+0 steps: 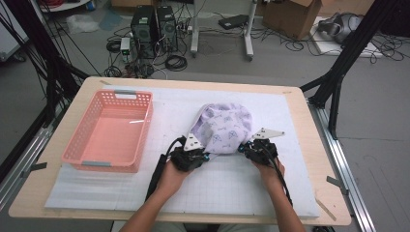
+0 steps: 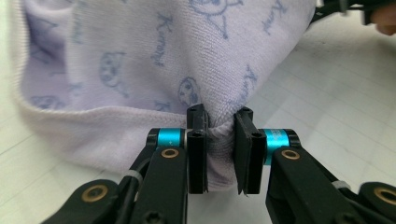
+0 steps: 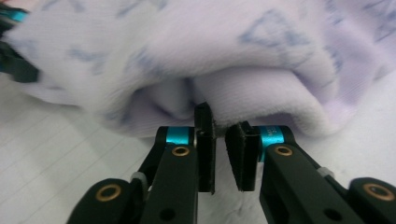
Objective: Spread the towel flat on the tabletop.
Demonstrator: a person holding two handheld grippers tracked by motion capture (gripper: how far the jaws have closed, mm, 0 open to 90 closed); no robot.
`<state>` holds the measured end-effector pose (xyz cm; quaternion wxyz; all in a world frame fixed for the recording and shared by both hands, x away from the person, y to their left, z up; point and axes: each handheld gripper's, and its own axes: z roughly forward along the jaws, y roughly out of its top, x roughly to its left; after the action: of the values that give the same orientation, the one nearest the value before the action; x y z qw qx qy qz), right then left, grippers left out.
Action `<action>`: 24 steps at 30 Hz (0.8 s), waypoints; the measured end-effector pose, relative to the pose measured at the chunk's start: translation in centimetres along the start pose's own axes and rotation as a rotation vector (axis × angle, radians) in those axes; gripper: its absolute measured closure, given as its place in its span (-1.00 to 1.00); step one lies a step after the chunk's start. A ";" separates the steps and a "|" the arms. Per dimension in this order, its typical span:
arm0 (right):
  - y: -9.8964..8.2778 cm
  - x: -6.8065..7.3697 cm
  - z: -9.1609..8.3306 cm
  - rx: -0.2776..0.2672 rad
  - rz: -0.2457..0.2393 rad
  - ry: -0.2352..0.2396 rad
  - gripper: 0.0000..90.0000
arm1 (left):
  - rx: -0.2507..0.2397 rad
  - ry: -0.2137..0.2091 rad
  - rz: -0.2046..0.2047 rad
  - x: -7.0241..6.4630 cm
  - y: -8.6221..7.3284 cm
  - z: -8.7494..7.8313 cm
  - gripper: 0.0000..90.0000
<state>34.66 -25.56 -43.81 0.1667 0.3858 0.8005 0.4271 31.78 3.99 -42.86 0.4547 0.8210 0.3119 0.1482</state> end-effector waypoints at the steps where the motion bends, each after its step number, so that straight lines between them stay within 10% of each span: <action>1: 0.0 -0.1 -0.3 -0.008 0.006 0.007 0.89 | -0.011 -0.001 -0.011 0.4 -0.1 -0.6 0.71; 14: -0.4 -1.4 -9.5 -0.085 0.006 -0.051 0.91 | -0.137 -0.035 -0.086 2.4 -0.8 -6.3 0.72; 24: 0.5 -2.9 -11.6 -0.083 0.047 -0.117 0.91 | -0.135 -0.024 -0.074 2.6 0.9 -4.5 0.71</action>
<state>29.87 -34.05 -36.89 0.2189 0.4217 0.7617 0.4405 31.77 8.24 -39.78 0.5179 0.7780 0.3259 0.1423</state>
